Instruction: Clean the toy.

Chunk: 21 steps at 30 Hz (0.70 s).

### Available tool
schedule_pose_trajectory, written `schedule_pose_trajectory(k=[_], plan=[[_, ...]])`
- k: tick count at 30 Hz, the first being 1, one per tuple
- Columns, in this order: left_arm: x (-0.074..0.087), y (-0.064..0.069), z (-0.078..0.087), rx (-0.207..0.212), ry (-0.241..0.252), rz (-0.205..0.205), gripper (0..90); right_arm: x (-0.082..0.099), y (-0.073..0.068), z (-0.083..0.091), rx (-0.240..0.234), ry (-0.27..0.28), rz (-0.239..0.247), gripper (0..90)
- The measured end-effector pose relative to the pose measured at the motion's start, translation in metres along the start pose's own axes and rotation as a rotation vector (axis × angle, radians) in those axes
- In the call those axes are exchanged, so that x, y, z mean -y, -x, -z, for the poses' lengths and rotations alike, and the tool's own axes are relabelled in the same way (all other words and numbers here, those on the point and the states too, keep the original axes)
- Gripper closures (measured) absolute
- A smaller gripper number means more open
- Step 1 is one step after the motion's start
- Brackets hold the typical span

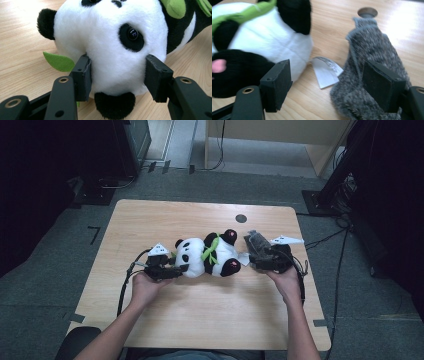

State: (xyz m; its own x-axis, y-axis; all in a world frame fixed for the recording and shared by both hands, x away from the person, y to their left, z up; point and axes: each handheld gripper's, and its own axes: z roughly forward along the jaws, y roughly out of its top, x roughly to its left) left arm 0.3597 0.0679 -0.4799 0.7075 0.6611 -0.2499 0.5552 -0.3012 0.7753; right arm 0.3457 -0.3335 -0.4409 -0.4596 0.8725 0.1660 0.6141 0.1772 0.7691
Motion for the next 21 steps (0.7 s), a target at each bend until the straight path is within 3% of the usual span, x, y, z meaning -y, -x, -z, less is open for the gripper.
schedule_pose_trajectory(k=[9, 15, 21], plan=[[0.000, 0.000, 0.000, -0.001, -0.002, 0.001, 44.0, -0.009, -0.029, 0.013, -0.006, 0.032, 0.029, 24.7], [0.000, 0.000, 0.000, -0.001, -0.002, 0.000, 44.0, -0.015, -0.046, 0.018, -0.059, 0.056, 0.034, 23.8], [0.000, 0.000, 0.000, 0.000, -0.002, 0.002, 44.0, -0.017, -0.065, 0.014, -0.082, 0.064, 0.070, 22.0]])
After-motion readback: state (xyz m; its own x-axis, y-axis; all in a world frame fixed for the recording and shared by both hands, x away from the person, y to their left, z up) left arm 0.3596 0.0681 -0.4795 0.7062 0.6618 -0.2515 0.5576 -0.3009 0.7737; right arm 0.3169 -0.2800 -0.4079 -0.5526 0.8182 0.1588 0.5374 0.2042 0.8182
